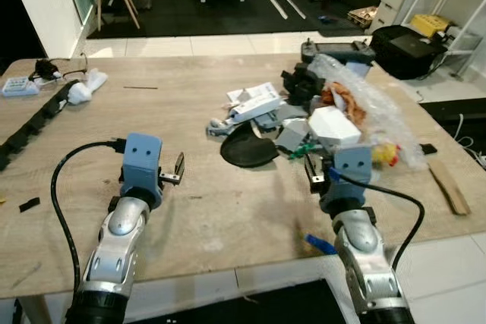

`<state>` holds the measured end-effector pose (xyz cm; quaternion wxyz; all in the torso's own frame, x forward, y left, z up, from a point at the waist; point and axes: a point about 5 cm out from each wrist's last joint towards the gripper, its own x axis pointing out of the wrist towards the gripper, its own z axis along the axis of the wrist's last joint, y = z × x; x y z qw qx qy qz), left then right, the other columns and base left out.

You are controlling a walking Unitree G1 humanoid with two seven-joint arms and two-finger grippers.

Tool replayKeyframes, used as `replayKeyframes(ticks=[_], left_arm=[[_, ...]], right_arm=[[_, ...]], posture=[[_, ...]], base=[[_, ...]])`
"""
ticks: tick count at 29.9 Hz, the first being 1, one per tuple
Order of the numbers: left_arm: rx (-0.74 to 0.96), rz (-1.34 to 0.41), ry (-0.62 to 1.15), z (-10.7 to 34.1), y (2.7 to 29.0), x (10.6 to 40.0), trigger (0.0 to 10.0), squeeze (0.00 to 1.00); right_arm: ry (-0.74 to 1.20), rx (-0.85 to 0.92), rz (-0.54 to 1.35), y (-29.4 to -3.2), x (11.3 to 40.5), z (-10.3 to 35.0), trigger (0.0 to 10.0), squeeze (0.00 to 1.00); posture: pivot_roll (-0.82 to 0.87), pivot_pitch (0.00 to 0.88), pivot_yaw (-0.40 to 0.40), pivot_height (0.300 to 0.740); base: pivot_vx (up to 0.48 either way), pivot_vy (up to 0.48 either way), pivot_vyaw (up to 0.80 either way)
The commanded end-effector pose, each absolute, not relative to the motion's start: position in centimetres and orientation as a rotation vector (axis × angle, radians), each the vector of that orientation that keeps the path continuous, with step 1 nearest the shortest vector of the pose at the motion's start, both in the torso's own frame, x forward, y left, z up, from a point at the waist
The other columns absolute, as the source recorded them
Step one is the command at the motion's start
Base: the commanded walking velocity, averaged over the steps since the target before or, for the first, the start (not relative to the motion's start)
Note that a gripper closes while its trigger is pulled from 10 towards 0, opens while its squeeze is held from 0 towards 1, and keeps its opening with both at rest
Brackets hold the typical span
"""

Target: Picking trash to rubbish bin

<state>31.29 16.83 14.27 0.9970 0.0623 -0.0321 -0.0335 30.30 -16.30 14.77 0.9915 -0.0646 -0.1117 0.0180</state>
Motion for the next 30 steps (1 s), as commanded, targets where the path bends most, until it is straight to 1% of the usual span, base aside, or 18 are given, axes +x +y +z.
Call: replayKeyframes(ticks=[1, 4, 7, 15, 16, 22, 25, 26, 27, 30], left_arm=[[0.132, -0.067, -0.038, 13.7, 16.9, 31.1, 10.0, 0.0], [0.132, -0.067, -0.038, 13.7, 16.9, 31.1, 10.0, 0.0], [0.132, -0.067, -0.037, 13.6, 16.9, 31.1, 10.0, 0.0], [0.124, -0.085, -0.04, 13.7, 16.8, 31.0, 10.0, 0.0], [0.143, -0.099, -0.034, 13.6, 16.7, 30.9, 10.0, 0.0], [0.147, -0.104, -0.051, 13.7, 16.7, 30.9, 10.0, 0.0], [0.141, -0.148, -0.082, 14.1, 16.3, 30.8, 10.0, 0.0], [0.146, -0.197, -0.106, 14.4, 15.9, 30.6, 10.0, 0.0], [0.146, -0.197, -0.106, 14.4, 15.9, 30.6, 10.0, 0.0], [0.137, -0.297, -0.143, 14.9, 15.0, 30.2, 10.0, 0.0]], right_arm=[[-0.221, -0.106, 0.029, -16.6, 30.1, 14.5, 10.0, 0.0], [-0.213, -0.091, 0.039, -16.6, 30.0, 14.4, 10.0, 0.0], [-0.152, -0.017, 0.129, -15.6, 29.7, 13.6, 10.0, 0.0], [-0.077, 0.081, 0.132, -15.2, 29.6, 12.4, 10.0, 0.0], [-0.057, 0.112, 0.151, -15.0, 29.5, 12.1, 10.0, 1.0], [-0.033, 0.143, 0.175, -14.8, 29.4, 11.8, 10.0, 1.0], [-0.025, 0.154, 0.174, -14.9, 29.4, 11.6, 10.0, 1.0], [-0.014, 0.165, 0.163, -15.0, 29.4, 11.4, 10.0, 1.0], [-0.014, 0.165, 0.163, -15.0, 29.4, 11.4, 10.0, 1.0], [0.003, 0.2, 0.145, -15.2, 29.6, 11.2, 10.0, 1.0]], posture=[[-0.08, 0.102, -0.011, 0.74], [-0.08, 0.103, -0.011, 0.74], [-0.08, 0.102, -0.013, 0.74], [-0.08, 0.1, -0.014, 0.74], [-0.07, 0.092, -0.013, 0.74], [-0.07, 0.092, -0.013, 0.74], [-0.07, 0.088, -0.011, 0.74], [-0.07, 0.087, -0.009, 0.74], [-0.07, 0.087, -0.009, 0.74], [-0.06, 0.089, -0.005, 0.74]], base=[[0.315, 0.0, 0.5], [0.315, 0.0, 0.17], [0.314, 0.0, 0.0], [0.289, 0.0, 0.0], [0.0, 0.0, 0.0], [0.0, 0.0, 0.0], [0.0, 0.0, 0.0], [0.0, 0.0, 0.0], [0.0, 0.0, 0.0], [0.0, 0.0, 0.0]])
